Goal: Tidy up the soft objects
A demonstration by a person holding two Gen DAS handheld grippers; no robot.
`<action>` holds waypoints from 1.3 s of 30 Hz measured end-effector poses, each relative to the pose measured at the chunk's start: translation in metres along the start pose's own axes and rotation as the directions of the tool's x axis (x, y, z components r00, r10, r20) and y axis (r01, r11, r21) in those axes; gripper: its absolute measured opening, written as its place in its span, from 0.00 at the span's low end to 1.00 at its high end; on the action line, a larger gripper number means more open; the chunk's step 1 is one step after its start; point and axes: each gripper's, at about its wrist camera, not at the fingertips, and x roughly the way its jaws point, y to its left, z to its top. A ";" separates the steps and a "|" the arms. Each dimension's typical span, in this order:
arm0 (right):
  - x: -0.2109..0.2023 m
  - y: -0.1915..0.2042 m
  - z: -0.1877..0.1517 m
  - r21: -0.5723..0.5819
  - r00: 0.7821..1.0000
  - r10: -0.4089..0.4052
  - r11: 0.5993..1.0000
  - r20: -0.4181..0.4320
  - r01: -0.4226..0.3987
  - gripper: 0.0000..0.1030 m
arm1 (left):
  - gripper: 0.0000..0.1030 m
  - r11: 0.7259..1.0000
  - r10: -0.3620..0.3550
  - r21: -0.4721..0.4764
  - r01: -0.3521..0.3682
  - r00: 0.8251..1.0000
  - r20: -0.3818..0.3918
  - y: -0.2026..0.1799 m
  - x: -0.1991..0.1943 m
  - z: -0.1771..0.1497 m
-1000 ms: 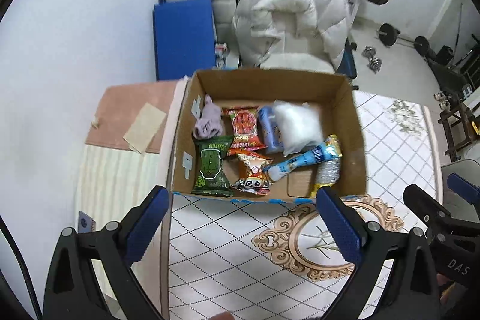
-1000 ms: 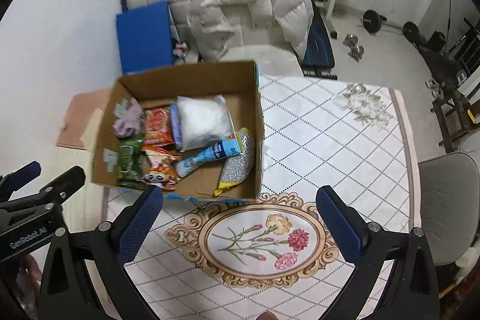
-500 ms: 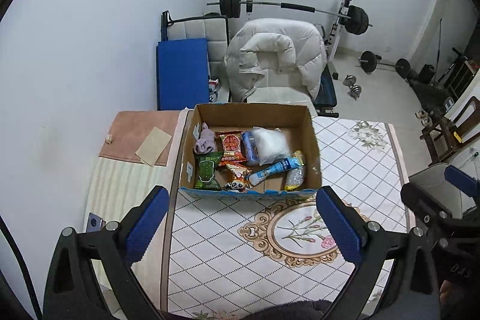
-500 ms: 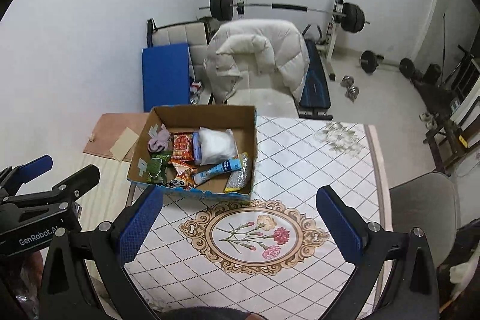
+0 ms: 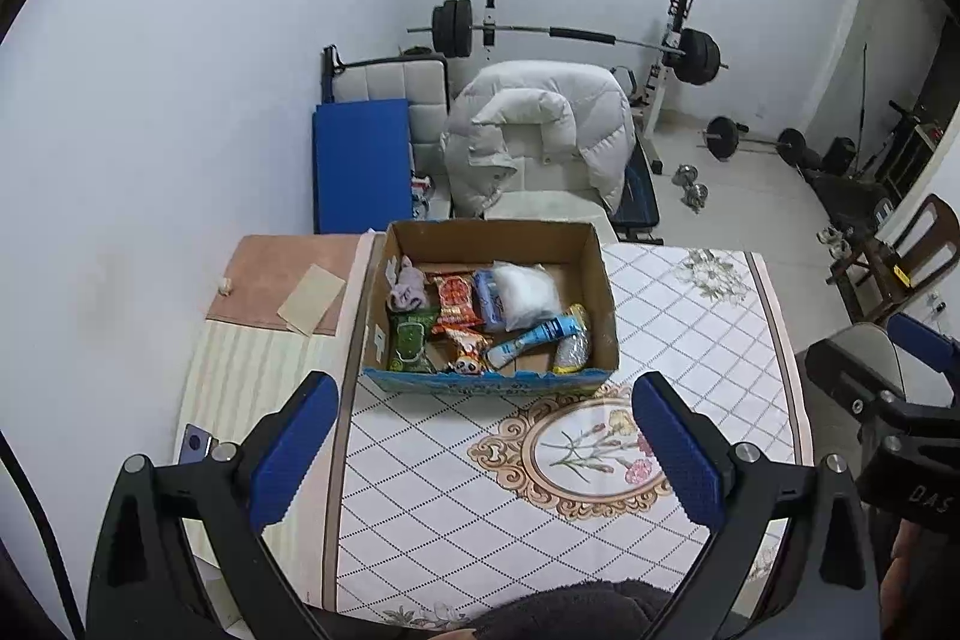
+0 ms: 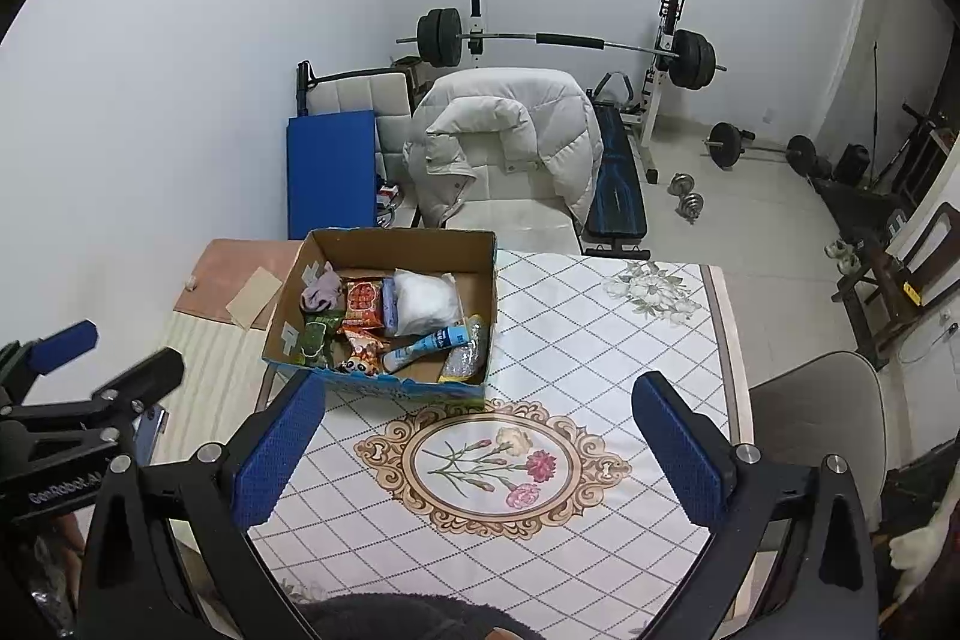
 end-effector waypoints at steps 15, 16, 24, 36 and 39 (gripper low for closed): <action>0.014 0.008 0.005 -0.021 0.998 -0.064 0.998 0.025 0.065 1.00 | 1.00 0.999 0.036 -0.023 -0.035 0.999 0.013 0.003 0.010 -0.003; 0.014 0.008 0.006 -0.022 0.998 -0.062 0.998 0.025 0.063 1.00 | 1.00 0.999 0.037 -0.021 -0.037 0.999 0.010 0.002 0.010 -0.003; 0.017 0.007 0.008 -0.015 0.997 -0.073 0.997 0.031 0.074 1.00 | 1.00 0.998 0.053 -0.023 -0.053 0.998 0.026 0.003 0.007 -0.002; 0.011 0.003 0.009 -0.017 0.996 -0.084 0.996 0.039 0.085 1.00 | 1.00 0.998 0.052 -0.019 -0.052 0.998 0.022 0.002 0.007 -0.002; 0.008 0.002 0.010 -0.017 0.995 -0.093 0.995 0.043 0.093 1.00 | 1.00 0.998 0.053 -0.020 -0.053 0.998 0.024 0.000 0.007 -0.002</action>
